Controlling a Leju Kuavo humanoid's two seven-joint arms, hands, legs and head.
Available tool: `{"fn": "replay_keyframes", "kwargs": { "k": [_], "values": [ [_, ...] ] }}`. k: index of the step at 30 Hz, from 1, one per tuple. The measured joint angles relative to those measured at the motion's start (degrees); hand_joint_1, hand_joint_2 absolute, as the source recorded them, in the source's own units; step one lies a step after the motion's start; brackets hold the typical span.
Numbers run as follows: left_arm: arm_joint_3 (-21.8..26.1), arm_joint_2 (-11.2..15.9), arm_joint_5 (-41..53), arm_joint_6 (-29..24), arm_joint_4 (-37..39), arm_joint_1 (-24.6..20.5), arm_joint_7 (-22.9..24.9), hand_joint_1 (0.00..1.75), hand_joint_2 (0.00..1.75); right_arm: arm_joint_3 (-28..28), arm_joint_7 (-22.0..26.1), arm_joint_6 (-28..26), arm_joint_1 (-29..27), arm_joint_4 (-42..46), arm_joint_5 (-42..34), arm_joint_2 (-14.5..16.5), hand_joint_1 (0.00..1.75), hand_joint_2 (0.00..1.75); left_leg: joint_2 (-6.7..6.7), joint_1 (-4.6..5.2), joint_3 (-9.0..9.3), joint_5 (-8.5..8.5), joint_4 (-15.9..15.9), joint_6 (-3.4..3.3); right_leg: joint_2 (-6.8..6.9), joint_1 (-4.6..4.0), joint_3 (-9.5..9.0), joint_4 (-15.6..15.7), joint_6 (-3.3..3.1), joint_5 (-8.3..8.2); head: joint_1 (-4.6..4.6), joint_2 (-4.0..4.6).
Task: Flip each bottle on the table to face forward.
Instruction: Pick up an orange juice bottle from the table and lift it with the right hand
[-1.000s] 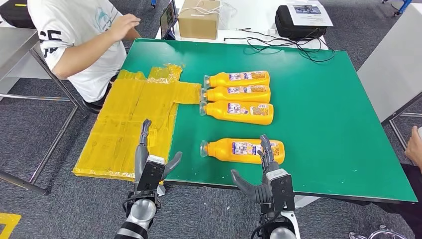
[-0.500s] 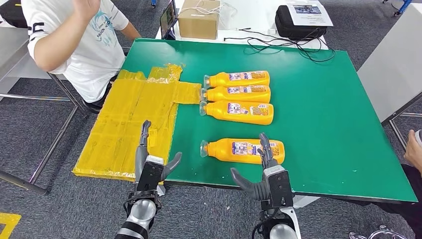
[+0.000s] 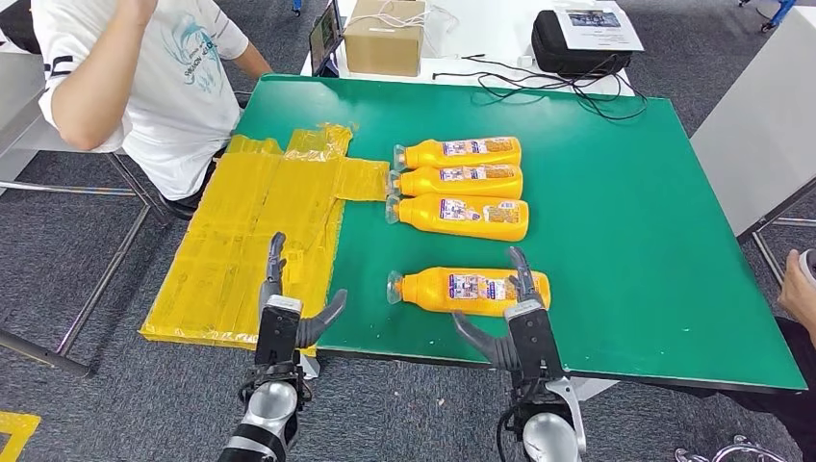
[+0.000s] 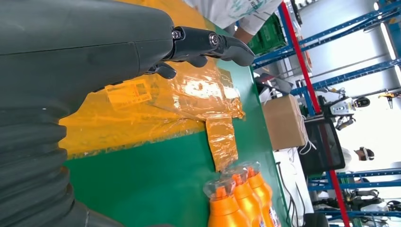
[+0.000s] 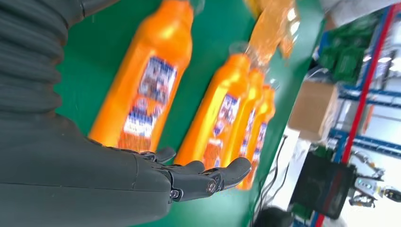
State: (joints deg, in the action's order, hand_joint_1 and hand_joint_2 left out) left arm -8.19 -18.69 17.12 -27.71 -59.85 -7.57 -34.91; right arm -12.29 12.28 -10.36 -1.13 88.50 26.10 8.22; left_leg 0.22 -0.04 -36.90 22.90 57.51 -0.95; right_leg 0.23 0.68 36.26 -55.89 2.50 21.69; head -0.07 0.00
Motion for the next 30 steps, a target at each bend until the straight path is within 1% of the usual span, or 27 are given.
{"fn": "replay_keyframes", "kwargs": {
  "k": [5, 15, 20, 30],
  "values": [
    [0.72, 0.00, -1.92, 1.57, 2.21, -1.33, -0.67, 0.00, 1.75, 0.50, -3.22, -1.31, 3.49, -3.22, 6.50, -0.71, 0.00, 1.75, 0.00, 0.00, 0.00, -0.01, 0.00, 0.00, 0.00, 0.00, 0.00, -0.01, 0.01, -0.01, -0.01, 0.00],
    [0.86, -0.02, -1.49, 2.50, 3.77, -2.90, -1.49, 0.00, 1.75, 0.60, -5.04, -3.51, 9.49, -9.09, 17.15, -1.67, 0.00, 1.75, 0.00, 0.00, 0.00, -0.01, 0.01, 0.00, 0.00, 0.00, 0.00, 0.00, 0.01, -0.01, 0.01, 0.00],
    [0.71, -0.02, -1.16, 2.58, 3.77, -3.03, -1.47, 0.00, 1.75, 0.60, -5.20, -3.74, 10.46, -10.42, 18.36, -1.87, 0.00, 1.75, 0.00, 0.00, -0.01, -0.01, 0.01, 0.00, 0.00, 0.00, 0.00, -0.01, 0.01, 0.00, 0.01, 0.00],
    [0.56, -0.04, -1.03, 2.63, 3.77, -3.08, -1.14, 0.00, 1.75, 0.52, -5.26, -4.13, 10.59, -11.31, 20.19, -2.04, 0.00, 1.75, 0.00, 0.00, 0.00, -0.01, 0.01, 0.00, 0.00, 0.00, 0.00, 0.00, 0.01, 0.00, 0.02, 0.00]
  ]
}}
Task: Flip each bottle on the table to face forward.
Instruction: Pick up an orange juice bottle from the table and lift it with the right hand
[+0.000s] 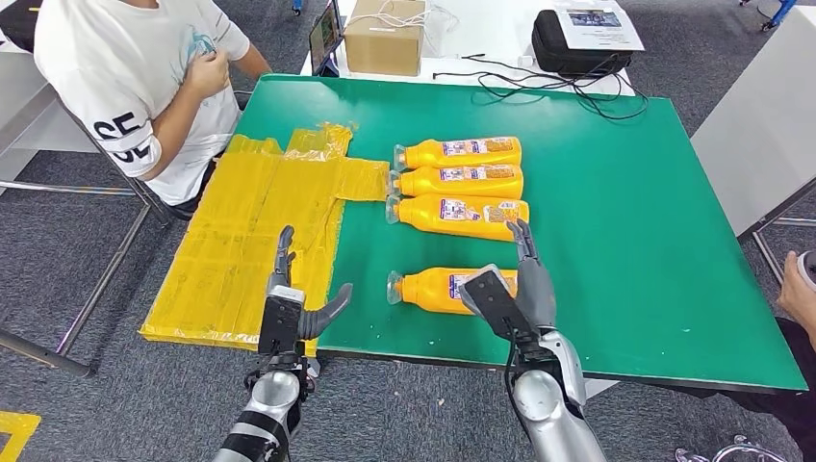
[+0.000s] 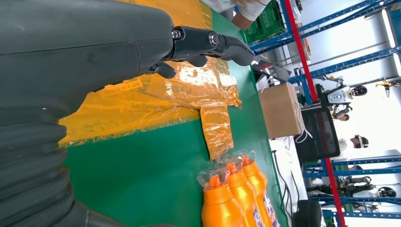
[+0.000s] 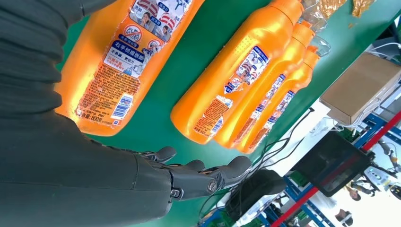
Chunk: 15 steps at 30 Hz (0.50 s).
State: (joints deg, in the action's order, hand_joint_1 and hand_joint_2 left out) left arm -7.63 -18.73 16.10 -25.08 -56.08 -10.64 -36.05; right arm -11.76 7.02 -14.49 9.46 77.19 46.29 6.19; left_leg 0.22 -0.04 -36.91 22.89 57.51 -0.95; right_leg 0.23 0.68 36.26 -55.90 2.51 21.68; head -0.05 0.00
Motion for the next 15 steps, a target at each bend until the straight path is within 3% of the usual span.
{"fn": "replay_keyframes", "kwargs": {
  "k": [9, 15],
  "values": [
    [-0.16, -0.01, -0.45, 0.38, 0.00, -0.05, 0.30, 0.00, 1.75, 0.01, -0.73, 0.28, 0.07, -0.38, 1.30, -0.11, 0.00, 1.75, 0.00, 0.00, 0.00, 0.00, 0.00, 0.00, 0.00, 0.00, 0.00, 0.00, 0.00, 0.00, 0.00, 0.00],
    [-0.25, -0.01, -3.52, 2.95, 0.00, -0.51, 0.55, 0.00, 1.75, 0.42, -1.20, 2.71, 0.16, -5.23, 0.03, -0.32, 0.00, 1.75, 0.00, 0.00, 0.00, 0.00, 0.00, 0.00, 0.00, 0.00, 0.00, 0.00, 0.00, 0.00, 0.00, 0.00]
  ]
}}
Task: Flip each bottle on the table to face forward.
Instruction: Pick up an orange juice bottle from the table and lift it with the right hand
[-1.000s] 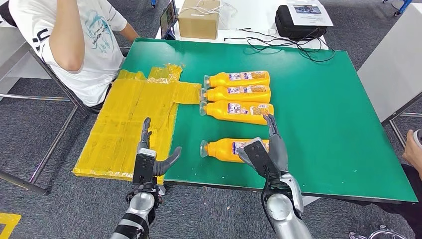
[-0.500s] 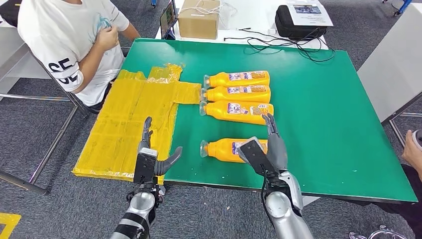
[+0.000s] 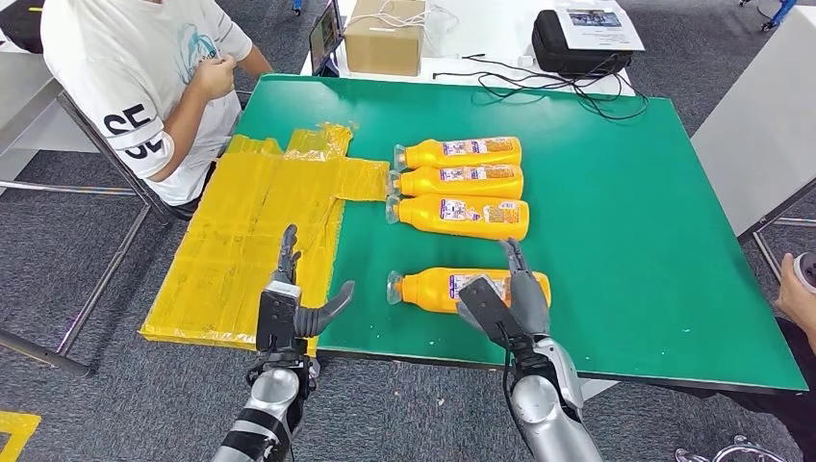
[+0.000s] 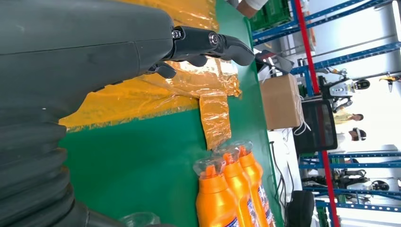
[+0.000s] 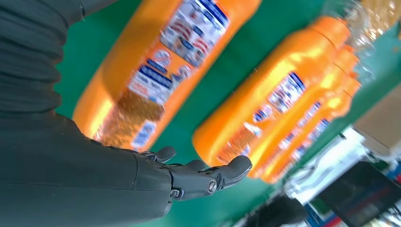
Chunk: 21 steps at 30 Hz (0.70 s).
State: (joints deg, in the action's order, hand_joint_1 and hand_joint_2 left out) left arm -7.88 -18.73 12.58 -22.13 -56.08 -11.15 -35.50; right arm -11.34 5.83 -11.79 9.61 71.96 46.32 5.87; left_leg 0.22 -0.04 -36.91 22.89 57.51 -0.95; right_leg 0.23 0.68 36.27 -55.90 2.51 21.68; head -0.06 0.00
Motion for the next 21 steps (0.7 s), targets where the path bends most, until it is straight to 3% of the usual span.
{"fn": "replay_keyframes", "kwargs": {
  "k": [21],
  "values": [
    [0.17, 0.00, -3.37, 2.36, 0.00, -0.05, 0.27, 0.00, 1.75, 2.22, -1.38, -2.36, 1.48, -7.05, 5.48, -1.09, 0.00, 1.75, 0.01, 0.00, 0.00, -0.01, 0.01, -0.01, 0.01, 0.00, -0.02, 0.00, 0.01, 0.00, 0.01, 0.00]
  ]
}}
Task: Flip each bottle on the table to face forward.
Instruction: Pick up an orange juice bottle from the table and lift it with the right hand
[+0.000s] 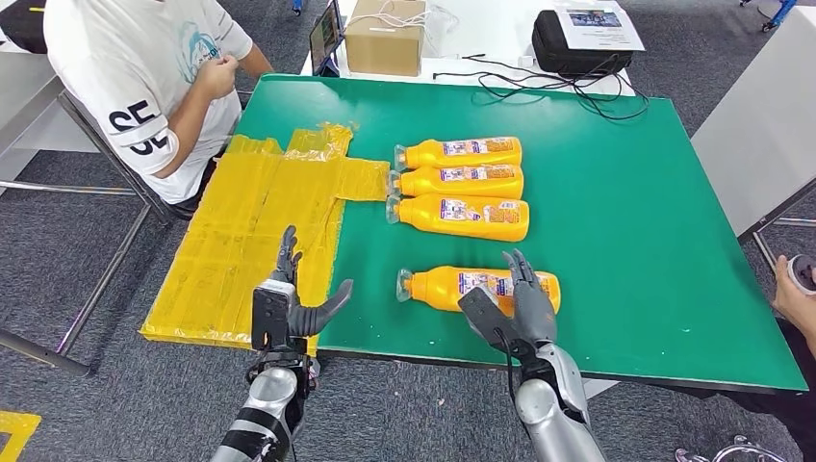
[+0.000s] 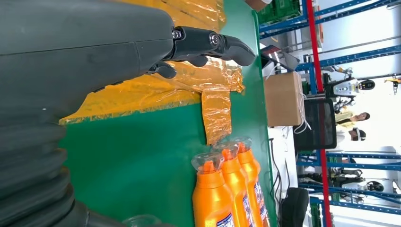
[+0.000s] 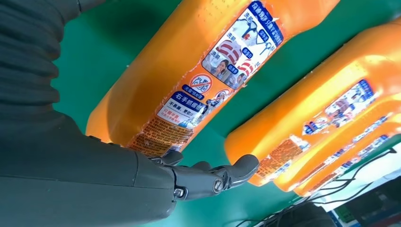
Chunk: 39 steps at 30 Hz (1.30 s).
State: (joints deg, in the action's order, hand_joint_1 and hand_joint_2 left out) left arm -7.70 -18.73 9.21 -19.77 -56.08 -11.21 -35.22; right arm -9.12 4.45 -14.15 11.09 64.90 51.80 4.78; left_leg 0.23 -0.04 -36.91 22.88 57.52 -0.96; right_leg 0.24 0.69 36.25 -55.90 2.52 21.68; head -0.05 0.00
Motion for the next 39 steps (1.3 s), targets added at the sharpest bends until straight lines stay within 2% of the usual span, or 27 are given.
{"fn": "replay_keyframes", "kwargs": {
  "k": [13, 23, 30, 39],
  "values": [
    [0.23, 0.00, -2.29, 1.33, 0.00, -0.07, 0.02, 0.00, 1.75, 1.67, -1.58, -0.84, 2.19, -3.42, 3.53, -1.10, 0.00, 1.75, 0.00, 0.00, 0.01, 0.00, 0.00, 0.00, 0.00, 0.00, -0.01, 0.00, 0.00, 0.00, -0.01, 0.00],
    [0.19, 0.00, -1.38, 0.93, 0.21, -0.38, 0.06, 0.00, 1.75, 1.76, -3.21, 1.63, 4.80, -5.54, 4.23, -1.27, 0.00, 1.75, -0.01, 0.00, 0.04, -0.01, 0.01, -0.01, -0.01, 0.00, -0.04, 0.00, 0.01, -0.01, -0.01, 0.00],
    [0.21, 0.00, -1.91, 1.79, 0.50, -0.56, 0.62, 0.00, 1.75, 1.50, -7.21, 5.94, 7.06, -7.91, 6.06, -2.29, 0.00, 1.75, 0.00, 0.00, 0.13, -0.01, 0.01, -0.01, 0.00, 0.00, -0.12, 0.01, 0.01, -0.01, -0.01, 0.00],
    [0.43, -0.01, -3.20, 3.73, 2.25, -1.90, 0.95, 0.00, 1.75, -0.35, -8.95, 13.78, 11.57, -14.77, 5.31, -4.85, 0.00, 1.75, -0.04, 0.00, 0.85, 0.12, -0.01, -0.12, -0.02, -0.01, -0.78, 0.18, -0.03, 0.05, -0.03, 0.00]
  ]
}}
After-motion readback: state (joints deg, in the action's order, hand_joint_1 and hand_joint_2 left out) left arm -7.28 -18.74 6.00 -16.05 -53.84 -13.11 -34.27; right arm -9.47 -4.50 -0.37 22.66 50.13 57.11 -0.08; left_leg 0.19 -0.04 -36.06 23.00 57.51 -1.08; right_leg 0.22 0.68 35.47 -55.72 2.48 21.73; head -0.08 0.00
